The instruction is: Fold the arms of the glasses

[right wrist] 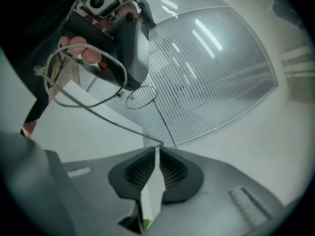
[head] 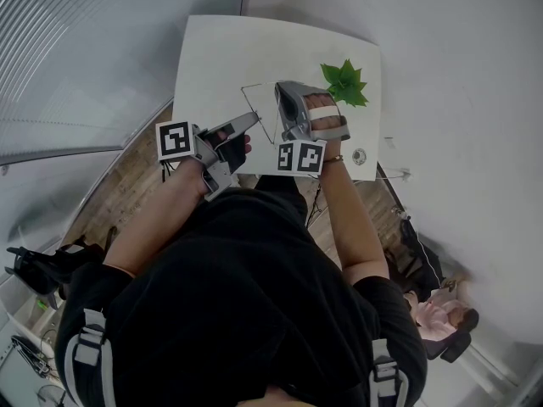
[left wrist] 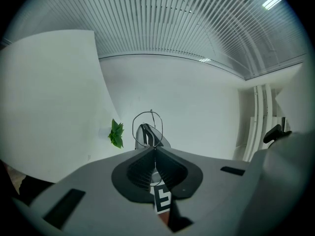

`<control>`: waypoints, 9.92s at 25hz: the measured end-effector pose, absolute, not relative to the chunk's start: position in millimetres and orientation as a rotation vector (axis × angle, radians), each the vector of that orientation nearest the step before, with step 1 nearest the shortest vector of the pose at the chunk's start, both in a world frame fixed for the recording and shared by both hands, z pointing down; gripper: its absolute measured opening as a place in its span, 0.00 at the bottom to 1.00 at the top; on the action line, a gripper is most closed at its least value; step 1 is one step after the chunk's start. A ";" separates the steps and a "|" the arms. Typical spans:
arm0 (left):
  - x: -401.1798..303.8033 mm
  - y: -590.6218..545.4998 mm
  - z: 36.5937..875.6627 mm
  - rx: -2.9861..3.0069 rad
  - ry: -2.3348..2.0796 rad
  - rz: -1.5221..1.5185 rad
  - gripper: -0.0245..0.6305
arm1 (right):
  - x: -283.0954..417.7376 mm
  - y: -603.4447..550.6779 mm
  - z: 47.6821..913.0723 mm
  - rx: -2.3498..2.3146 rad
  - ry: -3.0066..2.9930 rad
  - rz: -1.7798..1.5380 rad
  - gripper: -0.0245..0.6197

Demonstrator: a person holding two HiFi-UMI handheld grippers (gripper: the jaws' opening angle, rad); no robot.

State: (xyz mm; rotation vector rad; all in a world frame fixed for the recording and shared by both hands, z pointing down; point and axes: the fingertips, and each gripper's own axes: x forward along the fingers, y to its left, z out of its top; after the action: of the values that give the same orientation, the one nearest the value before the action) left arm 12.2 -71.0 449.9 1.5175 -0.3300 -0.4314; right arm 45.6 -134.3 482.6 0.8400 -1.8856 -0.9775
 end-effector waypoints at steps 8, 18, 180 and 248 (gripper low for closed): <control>15.7 -66.5 449.7 1.518 -0.325 -0.423 0.06 | 37.7 -128.9 482.5 0.818 -1.902 -0.991 0.10; 18.8 -62.0 446.8 1.528 -0.306 -0.418 0.06 | 30.9 -121.1 482.3 0.765 -1.917 -1.036 0.10; -27.7 -127.9 447.9 1.491 -0.454 -0.580 0.06 | 8.0 -77.8 486.0 0.729 -2.232 -0.811 0.13; -25.9 -115.6 452.3 1.491 -0.462 -0.616 0.06 | 64.5 -84.5 422.1 1.293 -2.766 -0.011 0.05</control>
State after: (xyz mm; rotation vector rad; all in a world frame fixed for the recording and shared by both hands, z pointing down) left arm -25.9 -115.6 452.3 1.4914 -0.4619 -0.6162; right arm 64.5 -84.5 422.1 1.2933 -2.7665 -0.0108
